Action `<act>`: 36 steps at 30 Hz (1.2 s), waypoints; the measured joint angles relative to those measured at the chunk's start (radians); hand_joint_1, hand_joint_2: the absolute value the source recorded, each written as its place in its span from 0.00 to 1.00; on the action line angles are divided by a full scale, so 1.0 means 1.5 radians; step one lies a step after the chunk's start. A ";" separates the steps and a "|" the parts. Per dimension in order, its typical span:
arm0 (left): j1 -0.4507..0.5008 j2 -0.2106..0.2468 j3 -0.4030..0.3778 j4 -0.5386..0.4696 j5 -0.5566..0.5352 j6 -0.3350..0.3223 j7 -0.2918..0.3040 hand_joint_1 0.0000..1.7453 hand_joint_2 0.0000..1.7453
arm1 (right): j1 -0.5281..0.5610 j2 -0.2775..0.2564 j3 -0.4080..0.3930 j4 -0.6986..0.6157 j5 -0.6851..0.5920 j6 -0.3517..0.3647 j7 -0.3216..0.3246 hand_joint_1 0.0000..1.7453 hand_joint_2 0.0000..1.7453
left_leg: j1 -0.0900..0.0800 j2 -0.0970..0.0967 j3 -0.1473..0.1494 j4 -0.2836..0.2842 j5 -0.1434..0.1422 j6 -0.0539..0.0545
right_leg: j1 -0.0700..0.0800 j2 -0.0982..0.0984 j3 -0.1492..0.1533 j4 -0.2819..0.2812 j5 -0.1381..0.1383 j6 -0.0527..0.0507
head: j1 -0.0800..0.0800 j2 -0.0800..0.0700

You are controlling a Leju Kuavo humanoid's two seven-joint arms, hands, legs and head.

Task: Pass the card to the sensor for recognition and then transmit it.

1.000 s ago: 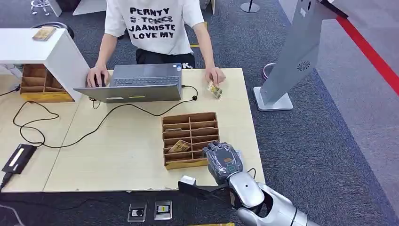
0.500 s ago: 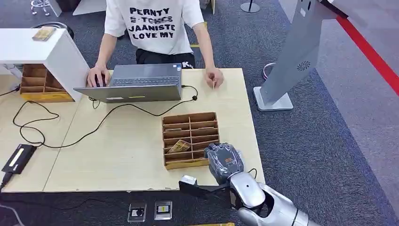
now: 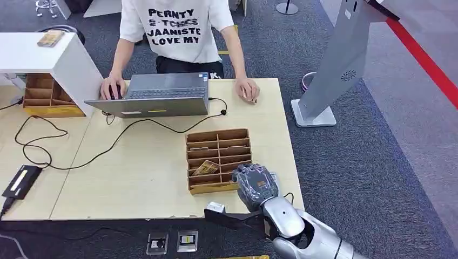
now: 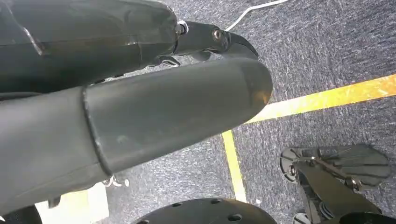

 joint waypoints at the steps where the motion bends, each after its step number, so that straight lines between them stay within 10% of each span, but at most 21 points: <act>1: 0.000 0.000 0.000 0.000 0.001 0.000 0.000 0.00 0.00 | -0.001 0.002 0.000 0.002 -0.001 0.000 -0.001 0.53 1.00 | 0.000 0.000 0.000 0.000 0.000 0.000 | 0.000 0.000 0.000 0.000 0.000 0.000 | 0.000 0.000; 36: 0.000 0.001 0.000 0.000 -0.015 -0.006 -0.006 0.00 0.00 | -0.003 0.012 0.001 0.029 -0.010 -0.017 0.008 0.62 1.00 | 0.000 0.000 0.000 0.000 0.000 0.000 | 0.000 0.000 0.000 0.000 0.000 0.000 | 0.000 0.000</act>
